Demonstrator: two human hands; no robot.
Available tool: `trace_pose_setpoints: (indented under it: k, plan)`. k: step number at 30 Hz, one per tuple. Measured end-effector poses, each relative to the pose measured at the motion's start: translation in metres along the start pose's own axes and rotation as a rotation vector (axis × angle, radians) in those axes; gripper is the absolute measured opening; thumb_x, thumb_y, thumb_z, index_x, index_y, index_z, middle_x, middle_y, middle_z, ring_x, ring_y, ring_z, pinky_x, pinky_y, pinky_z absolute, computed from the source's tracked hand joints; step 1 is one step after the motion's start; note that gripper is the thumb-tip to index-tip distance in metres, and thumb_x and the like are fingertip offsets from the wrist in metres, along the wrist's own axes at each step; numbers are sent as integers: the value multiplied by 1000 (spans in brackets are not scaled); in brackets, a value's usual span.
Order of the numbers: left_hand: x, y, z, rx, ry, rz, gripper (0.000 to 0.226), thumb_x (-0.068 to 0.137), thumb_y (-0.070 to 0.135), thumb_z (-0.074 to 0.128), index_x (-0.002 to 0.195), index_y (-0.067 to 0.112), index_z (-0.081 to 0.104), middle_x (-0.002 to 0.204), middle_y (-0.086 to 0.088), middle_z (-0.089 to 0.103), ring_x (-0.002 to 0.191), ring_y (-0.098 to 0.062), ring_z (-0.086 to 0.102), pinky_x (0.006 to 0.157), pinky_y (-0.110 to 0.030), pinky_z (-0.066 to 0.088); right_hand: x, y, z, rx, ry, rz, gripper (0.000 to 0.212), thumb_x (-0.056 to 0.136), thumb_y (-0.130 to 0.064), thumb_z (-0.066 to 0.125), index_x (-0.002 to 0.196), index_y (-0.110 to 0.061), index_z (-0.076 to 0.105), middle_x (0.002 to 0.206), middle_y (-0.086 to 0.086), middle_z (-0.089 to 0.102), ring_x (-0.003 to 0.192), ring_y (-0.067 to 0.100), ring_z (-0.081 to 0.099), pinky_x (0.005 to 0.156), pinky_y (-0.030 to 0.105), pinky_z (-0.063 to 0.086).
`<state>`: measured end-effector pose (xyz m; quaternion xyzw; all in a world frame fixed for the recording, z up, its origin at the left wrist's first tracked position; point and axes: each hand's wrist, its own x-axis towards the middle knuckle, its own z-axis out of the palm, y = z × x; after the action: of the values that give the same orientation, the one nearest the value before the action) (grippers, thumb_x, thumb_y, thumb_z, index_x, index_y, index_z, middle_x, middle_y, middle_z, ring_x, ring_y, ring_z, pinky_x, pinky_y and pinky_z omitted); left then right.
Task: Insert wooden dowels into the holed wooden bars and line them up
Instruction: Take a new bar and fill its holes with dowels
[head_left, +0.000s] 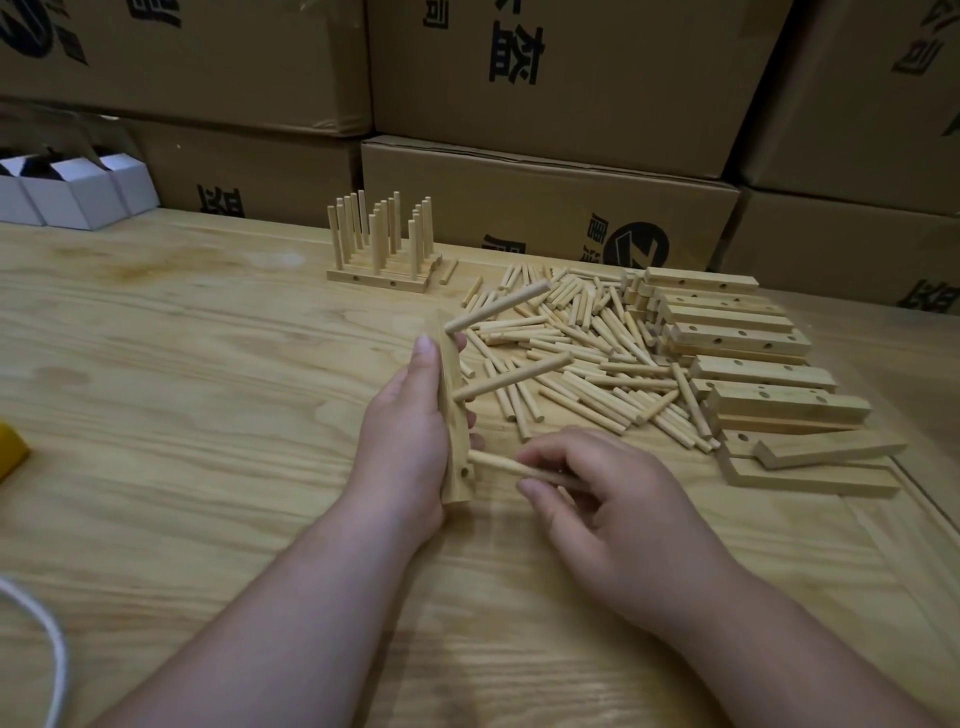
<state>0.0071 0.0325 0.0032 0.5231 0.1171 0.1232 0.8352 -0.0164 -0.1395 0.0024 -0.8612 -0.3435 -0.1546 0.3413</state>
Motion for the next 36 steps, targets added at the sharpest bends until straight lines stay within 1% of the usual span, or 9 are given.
trace_pose_setpoints:
  k: [3,8,15,19,22,25,29,32,36]
  plan:
    - [2,0,0,-29,2,5,41,102,55,46,104,29,79,54,6,49,47,-9,47,44,-25,42,0,2,0,2,-10,-16,17,91,-32,67,106,-29,74,86,-20,64,80,3,63,68,29,53]
    - [2,-3,-2,24,1,15,41,100,59,47,105,32,77,54,8,48,46,-7,46,45,-27,42,3,-2,-3,-61,-54,-34,22,93,-36,62,108,-29,75,77,-22,54,73,1,57,61,29,51]
    - [-5,-8,1,122,-69,144,37,100,54,47,97,34,78,58,13,55,49,-5,47,45,-24,44,8,-7,-5,-91,-155,-24,20,94,-31,58,102,-23,75,81,-9,64,79,10,61,69,37,52]
    - [-7,-8,1,149,-97,183,43,101,51,49,88,15,71,61,5,49,51,-9,45,46,-26,44,7,-8,-4,17,-202,82,25,93,-33,57,101,-19,76,87,-9,72,86,6,64,78,32,50]
    - [-10,-8,1,173,-139,226,40,96,52,52,73,24,68,65,3,50,55,-10,47,48,-25,47,7,-6,-7,151,-259,238,19,94,-35,59,95,-26,76,86,-14,73,85,1,66,80,28,50]
    - [-11,-6,1,191,-148,275,40,97,51,55,70,25,67,64,3,49,55,-13,46,47,-24,45,7,-6,-4,203,-293,342,14,95,-37,61,89,-33,74,85,-14,73,83,1,66,80,31,53]
    - [-7,-3,0,198,-62,293,41,101,46,51,68,27,66,62,5,57,52,-15,49,45,-26,43,12,-10,-1,289,-137,460,9,87,-39,71,95,-43,72,77,-28,69,72,-8,63,65,12,46]
    - [-4,-2,-1,194,-19,293,42,103,46,50,69,28,67,63,6,60,51,-12,52,45,-25,45,17,-13,-3,459,-86,559,8,86,-33,74,94,-34,73,66,-8,72,57,4,64,56,23,52]
    - [-5,1,-1,187,-8,294,41,103,46,51,69,28,66,62,5,58,51,-12,51,45,-24,45,16,-15,-5,662,-95,614,5,90,-15,73,94,-18,75,70,10,74,60,19,71,51,25,52]
